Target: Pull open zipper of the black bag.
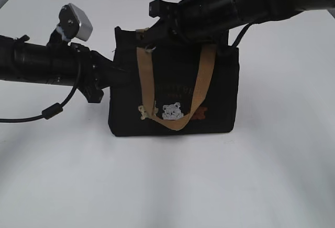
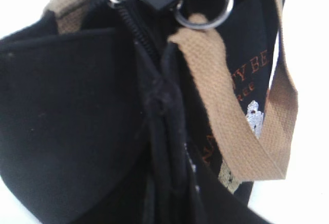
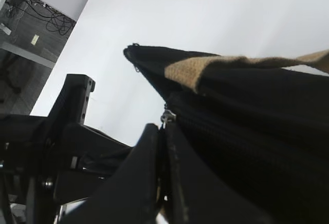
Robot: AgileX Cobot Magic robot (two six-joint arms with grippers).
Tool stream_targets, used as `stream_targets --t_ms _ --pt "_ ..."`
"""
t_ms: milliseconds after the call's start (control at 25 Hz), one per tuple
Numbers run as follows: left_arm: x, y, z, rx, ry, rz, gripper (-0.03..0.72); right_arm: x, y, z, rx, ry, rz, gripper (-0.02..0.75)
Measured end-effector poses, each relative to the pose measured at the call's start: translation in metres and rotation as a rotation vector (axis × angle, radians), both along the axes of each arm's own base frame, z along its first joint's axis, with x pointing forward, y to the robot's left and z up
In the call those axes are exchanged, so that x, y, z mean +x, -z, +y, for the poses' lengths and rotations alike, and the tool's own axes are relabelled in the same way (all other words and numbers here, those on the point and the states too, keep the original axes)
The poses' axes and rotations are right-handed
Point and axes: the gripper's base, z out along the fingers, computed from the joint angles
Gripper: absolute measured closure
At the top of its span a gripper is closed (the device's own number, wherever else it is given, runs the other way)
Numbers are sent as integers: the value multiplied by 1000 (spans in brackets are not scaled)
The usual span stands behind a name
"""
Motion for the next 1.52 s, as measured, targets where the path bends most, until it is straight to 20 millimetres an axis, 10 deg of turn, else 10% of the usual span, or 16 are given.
stream_targets --t_ms 440,600,880,1000,1240,1520 --pt "0 0 0 3 -3 0 624 1 -37 -108 -48 54 129 738" --pt "1 1 1 7 -9 1 624 -3 -38 -108 -74 38 136 727" --pt "-1 2 5 -39 -173 231 391 -19 -43 -100 -126 -91 171 377" --pt "-11 -9 10 -15 -239 370 314 -34 -56 -107 -223 -125 188 350" --pt "-35 -42 32 34 -541 552 442 -77 -86 -138 -531 -20 244 359" --pt "-98 -67 55 -17 -671 514 461 -173 -87 -159 -612 29 231 359"
